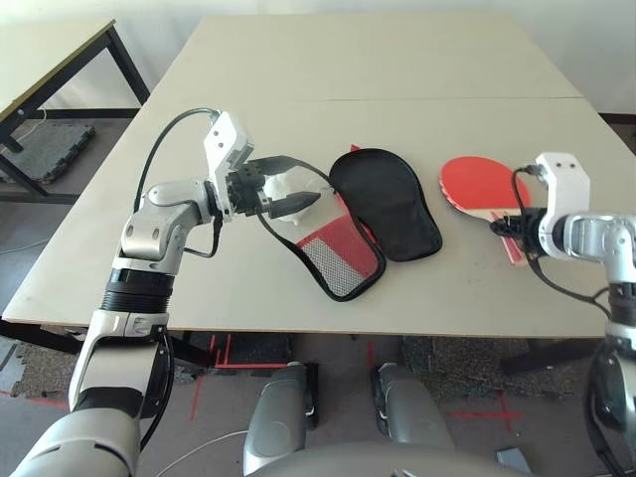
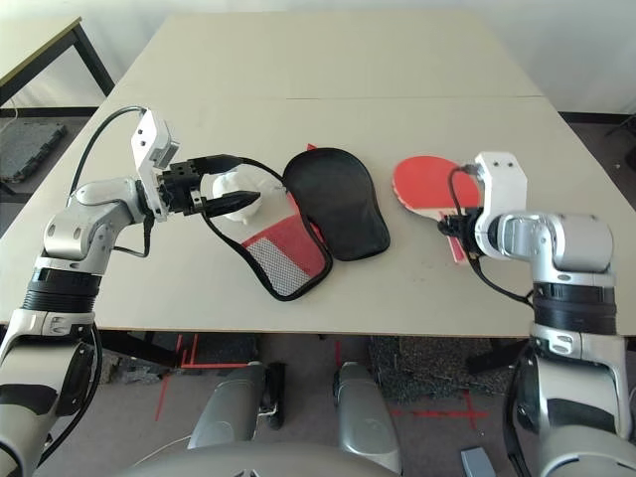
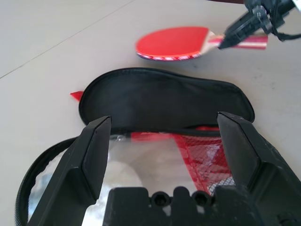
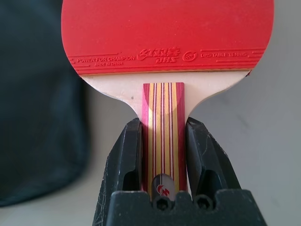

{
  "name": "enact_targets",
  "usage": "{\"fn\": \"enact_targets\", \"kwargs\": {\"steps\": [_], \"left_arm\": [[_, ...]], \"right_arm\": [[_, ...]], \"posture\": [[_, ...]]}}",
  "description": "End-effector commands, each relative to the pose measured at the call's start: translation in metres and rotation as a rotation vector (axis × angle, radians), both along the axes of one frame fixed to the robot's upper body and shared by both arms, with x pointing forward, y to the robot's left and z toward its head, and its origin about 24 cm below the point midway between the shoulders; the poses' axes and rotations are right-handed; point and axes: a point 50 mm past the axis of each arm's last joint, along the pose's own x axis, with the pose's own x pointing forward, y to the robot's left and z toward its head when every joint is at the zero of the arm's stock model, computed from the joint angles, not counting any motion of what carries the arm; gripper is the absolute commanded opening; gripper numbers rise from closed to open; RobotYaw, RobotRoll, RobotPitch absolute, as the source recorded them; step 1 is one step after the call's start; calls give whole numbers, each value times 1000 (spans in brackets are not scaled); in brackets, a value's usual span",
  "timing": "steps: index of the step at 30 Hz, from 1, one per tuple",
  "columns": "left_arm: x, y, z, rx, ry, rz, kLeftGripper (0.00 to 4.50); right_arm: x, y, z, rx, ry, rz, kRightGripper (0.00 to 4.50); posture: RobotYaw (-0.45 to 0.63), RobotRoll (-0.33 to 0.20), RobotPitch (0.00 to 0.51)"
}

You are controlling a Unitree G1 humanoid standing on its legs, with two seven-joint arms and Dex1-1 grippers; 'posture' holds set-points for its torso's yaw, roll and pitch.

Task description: Store the ping-pong paddle in its case and zip it.

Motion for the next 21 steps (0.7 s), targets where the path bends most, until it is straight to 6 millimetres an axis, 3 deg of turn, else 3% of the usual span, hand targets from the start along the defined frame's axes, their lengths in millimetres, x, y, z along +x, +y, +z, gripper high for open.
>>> {"fn": "enact_targets", "kwargs": {"steps": [1, 7, 15, 21], "left_arm": [[-2, 7, -6, 28, 19, 9, 4500], [-4, 16, -4, 45, 3, 41, 4500], [-8, 24, -4, 57, -8, 77, 4500], [-13, 28, -4, 53, -6, 99, 4500]], "right_arm": [[3, 16, 14, 6, -33, 38, 1182], [10, 43, 17, 36, -50, 80, 1181], [21, 89, 6, 73, -30, 154, 1178], [24, 110, -6, 96, 4, 167, 1178]], "posture": [[71, 0, 112], [91, 0, 106], [133, 0, 102], [166, 0, 108]]}}
